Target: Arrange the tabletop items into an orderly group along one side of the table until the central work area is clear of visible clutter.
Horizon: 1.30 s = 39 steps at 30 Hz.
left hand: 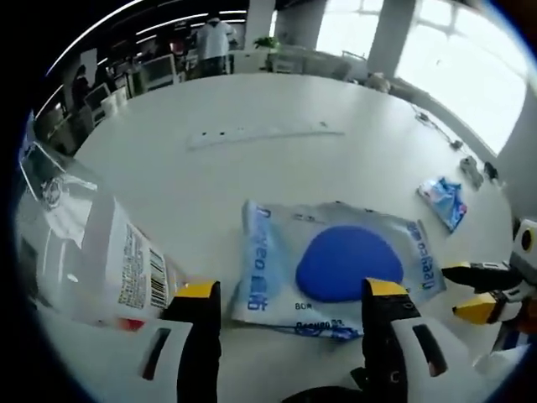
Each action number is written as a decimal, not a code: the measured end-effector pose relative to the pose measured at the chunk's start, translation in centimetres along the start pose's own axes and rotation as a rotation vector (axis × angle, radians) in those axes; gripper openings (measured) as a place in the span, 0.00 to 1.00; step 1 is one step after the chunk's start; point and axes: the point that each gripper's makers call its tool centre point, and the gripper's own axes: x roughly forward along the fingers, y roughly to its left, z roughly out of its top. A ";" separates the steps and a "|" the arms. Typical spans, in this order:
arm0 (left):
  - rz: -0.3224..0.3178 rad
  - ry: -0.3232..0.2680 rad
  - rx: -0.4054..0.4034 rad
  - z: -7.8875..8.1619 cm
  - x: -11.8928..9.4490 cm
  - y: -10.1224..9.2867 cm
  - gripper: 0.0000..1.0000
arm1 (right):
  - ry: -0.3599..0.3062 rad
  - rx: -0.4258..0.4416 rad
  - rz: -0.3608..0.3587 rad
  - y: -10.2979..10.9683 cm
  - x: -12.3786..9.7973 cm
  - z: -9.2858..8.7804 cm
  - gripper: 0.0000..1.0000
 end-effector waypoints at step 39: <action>0.072 0.013 0.080 -0.8 -0.3 1.2 0.00 | 0.006 -0.066 -0.049 -0.5 0.7 1.1 0.00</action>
